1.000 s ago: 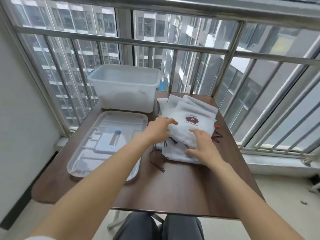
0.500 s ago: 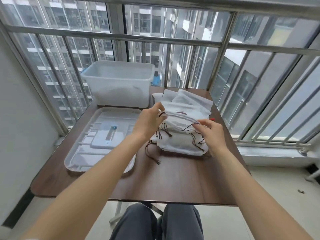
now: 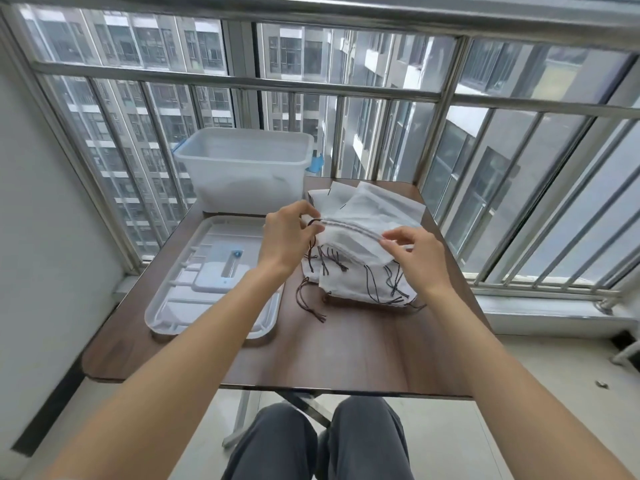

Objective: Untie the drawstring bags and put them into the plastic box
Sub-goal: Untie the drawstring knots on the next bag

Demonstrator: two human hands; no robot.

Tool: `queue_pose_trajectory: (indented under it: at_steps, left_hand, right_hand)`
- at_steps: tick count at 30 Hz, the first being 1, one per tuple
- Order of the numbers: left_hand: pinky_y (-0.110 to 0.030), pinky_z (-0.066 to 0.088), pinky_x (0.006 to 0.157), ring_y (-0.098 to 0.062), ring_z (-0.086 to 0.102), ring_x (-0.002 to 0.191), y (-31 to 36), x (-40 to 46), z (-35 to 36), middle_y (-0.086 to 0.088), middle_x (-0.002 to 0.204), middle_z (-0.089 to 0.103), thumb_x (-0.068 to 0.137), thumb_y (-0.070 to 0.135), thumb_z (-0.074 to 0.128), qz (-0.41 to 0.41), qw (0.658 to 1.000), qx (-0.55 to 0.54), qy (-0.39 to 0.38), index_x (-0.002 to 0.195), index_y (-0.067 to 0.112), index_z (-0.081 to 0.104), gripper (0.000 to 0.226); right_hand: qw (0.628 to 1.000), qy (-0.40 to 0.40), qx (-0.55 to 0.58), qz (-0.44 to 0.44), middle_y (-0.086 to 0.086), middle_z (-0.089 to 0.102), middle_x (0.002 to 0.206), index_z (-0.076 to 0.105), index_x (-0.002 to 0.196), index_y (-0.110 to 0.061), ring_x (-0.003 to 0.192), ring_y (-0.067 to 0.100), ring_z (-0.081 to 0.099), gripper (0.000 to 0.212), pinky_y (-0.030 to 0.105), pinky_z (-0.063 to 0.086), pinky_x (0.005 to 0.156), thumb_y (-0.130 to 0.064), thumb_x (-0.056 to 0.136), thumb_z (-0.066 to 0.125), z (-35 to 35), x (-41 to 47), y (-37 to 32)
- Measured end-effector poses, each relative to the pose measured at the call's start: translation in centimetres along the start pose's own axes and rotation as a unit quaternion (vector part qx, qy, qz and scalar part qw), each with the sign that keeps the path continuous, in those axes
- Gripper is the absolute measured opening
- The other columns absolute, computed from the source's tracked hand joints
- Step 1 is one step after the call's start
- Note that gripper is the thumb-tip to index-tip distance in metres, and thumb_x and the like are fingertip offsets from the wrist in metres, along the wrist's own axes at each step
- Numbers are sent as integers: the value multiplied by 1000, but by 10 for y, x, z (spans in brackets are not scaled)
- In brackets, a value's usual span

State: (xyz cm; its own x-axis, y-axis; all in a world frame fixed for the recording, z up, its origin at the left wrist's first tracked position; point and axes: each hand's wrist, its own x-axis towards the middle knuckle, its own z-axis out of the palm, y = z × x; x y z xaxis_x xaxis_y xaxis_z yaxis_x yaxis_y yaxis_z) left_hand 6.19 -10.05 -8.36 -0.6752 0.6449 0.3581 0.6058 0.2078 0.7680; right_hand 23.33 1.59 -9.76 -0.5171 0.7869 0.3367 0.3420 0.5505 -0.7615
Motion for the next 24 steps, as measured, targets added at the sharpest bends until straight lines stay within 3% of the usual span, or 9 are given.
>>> queue_pose_trajectory:
  at_steps: [3, 5, 8, 12, 16, 19, 21, 24]
  left_hand:
    - [-15, 53, 55, -1, 63, 54, 2, -2, -5, -6, 84, 66, 80, 12, 72, -25, 994, -108, -15, 92, 10, 69, 12]
    - [-12, 53, 55, 1, 62, 52, 0, -1, -7, -6, 86, 66, 82, 9, 70, -42, 986, -161, -32, 98, 5, 71, 16]
    - [-13, 54, 58, -3, 63, 60, -4, -1, -11, -5, 81, 66, 86, 8, 64, -66, 975, -210, -44, 106, 1, 69, 21]
    - [-21, 58, 62, -22, 67, 74, -14, -3, -12, -7, 79, 66, 89, 11, 61, -122, 947, -296, -36, 105, -1, 67, 22]
    - [-19, 56, 55, -23, 64, 72, -14, -5, -9, -10, 81, 62, 92, 14, 57, -198, 915, -352, -20, 92, 7, 67, 13]
    - [-18, 52, 53, -14, 58, 70, -12, -5, -5, -2, 77, 62, 95, 15, 52, -255, 864, -433, -15, 79, 16, 61, 19]
    - [-15, 45, 51, -5, 57, 63, -13, -3, -2, 7, 74, 67, 98, 16, 46, -276, 812, -513, -17, 78, 18, 56, 22]
    - [-13, 28, 33, 1, 49, 40, -20, -1, 4, 12, 74, 73, 101, 21, 35, -298, 695, -653, -49, 86, 20, 48, 20]
  right_hand:
    - [997, 9, -65, -38, 4, 63, 91, 68, 96, -13, 84, 18, 56, 17, 25, 37, 73, -22, 82, 68, 0, -1, -3]
    - [998, 32, -47, -39, 10, 68, 89, 68, 98, -7, 84, 23, 61, 17, 26, 41, 74, -18, 87, 62, 1, -1, -3]
    - [996, 52, 67, 20, 4, 71, 86, 70, 94, -14, 86, 21, 67, 12, 37, 52, 86, -13, 89, 59, 2, -1, -2]
    - [963, 60, 248, 92, 3, 69, 69, 66, 72, -17, 65, 13, 67, 20, 28, 54, 70, -5, 87, 61, 5, -3, -4]
    - [859, 55, 479, 171, 1, 70, 61, 59, 76, -4, 62, 12, 68, 17, 22, 58, 71, 0, 91, 53, 9, 0, -8]
    - [760, 51, 607, 226, 2, 71, 65, 55, 79, -3, 58, 9, 66, 20, 16, 56, 60, 1, 94, 44, 10, 5, -9]
    - [688, 49, 677, 256, 7, 71, 72, 54, 81, 1, 68, 12, 66, 22, 12, 54, 58, 2, 97, 38, 11, 6, -12]
    - [561, 34, 782, 270, 18, 63, 91, 53, 94, 9, 88, 23, 61, 23, 12, 54, 57, -1, 98, 33, 11, 9, -18]
